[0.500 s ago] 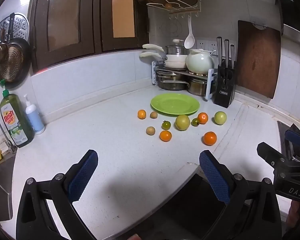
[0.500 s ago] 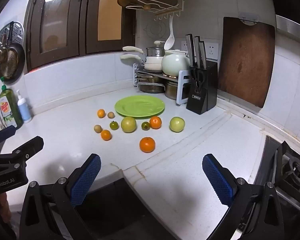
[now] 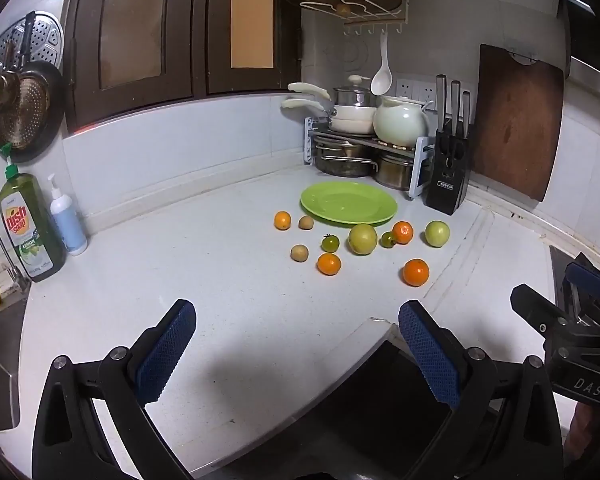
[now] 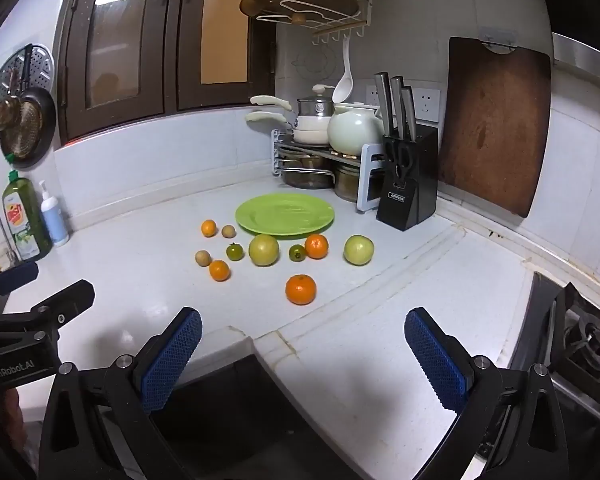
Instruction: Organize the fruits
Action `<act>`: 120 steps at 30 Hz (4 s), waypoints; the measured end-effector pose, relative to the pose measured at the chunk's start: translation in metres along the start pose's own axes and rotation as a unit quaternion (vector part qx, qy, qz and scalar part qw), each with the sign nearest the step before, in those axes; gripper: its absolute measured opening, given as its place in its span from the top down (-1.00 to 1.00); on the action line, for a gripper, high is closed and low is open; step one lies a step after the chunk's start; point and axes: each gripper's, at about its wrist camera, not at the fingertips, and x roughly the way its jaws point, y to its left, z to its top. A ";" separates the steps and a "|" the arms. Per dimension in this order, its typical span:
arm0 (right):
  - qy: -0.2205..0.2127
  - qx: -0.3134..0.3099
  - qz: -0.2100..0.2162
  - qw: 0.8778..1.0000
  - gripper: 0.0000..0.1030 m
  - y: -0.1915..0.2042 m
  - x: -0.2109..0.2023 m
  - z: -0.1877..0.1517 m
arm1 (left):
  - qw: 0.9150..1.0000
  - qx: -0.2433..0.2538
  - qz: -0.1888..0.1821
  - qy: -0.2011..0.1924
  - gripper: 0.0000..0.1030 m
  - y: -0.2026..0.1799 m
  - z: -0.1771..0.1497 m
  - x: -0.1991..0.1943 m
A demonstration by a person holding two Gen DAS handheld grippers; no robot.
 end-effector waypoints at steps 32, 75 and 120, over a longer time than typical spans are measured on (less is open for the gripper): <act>0.004 0.005 0.006 1.000 -0.99 -0.006 0.006 0.000 | 1.000 0.013 -0.006 -0.002 -1.00 -0.011 0.004 -0.003; 0.012 0.002 0.011 1.000 -0.99 -0.002 0.017 -0.001 | 1.000 0.015 -0.012 0.009 -1.00 -0.010 0.000 0.010; 0.188 0.027 0.021 0.982 -0.41 -0.008 0.227 0.008 | 0.976 0.128 -0.114 0.132 -0.11 -0.028 0.030 0.235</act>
